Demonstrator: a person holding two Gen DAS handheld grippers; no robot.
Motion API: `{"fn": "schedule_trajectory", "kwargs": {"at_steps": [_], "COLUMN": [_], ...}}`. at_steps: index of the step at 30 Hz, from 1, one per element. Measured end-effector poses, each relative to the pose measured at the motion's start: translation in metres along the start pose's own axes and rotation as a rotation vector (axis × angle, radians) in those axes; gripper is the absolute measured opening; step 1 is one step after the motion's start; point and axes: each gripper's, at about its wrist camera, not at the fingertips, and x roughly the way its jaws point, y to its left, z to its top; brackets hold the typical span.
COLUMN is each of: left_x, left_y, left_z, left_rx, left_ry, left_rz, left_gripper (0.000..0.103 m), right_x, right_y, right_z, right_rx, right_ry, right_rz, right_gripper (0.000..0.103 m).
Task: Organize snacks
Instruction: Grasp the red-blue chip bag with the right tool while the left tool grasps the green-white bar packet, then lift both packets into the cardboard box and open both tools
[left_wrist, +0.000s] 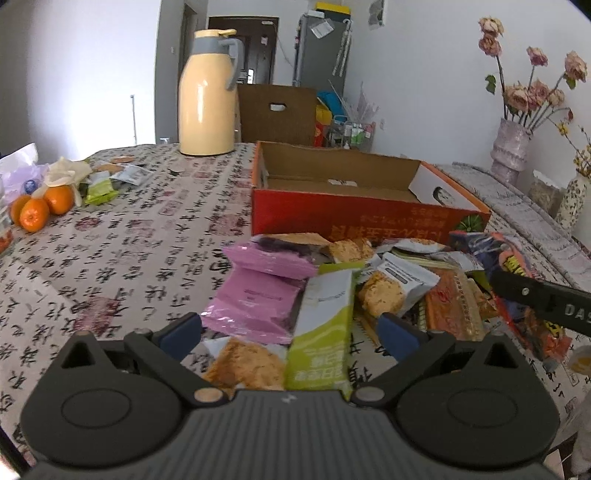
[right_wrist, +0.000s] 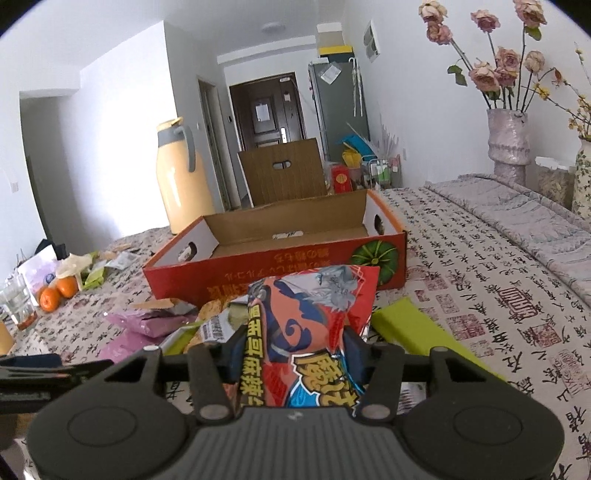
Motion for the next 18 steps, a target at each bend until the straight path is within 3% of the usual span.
{"fn": "schedule_trajectory", "kwargs": {"at_steps": [4,8,16,18], "left_x": [0.016,0.03,0.046,0.05], "left_y": [-0.01,-0.02,-0.033,-0.032], "left_z": [0.004,0.005,0.002,0.002], "left_rx": [0.02,0.056,0.135,0.138], "left_ry": [0.023,0.059,0.115,0.134], "left_rz": [0.0,-0.016,-0.012,-0.007], "left_gripper": [0.097,0.073,0.051,0.041], "right_x": [-0.005,-0.007,-0.003,-0.002], "right_y": [-0.012,-0.022,-0.035,-0.035], "right_z": [-0.001,-0.004,-0.008,-0.008], "right_rx": [0.01,0.02,0.036,0.04], "right_ry": [-0.025,-0.038,-0.039,-0.04], "right_rz": [0.011,0.015,0.037,0.043], "right_gripper": [0.051,0.051,0.051,0.051]}}
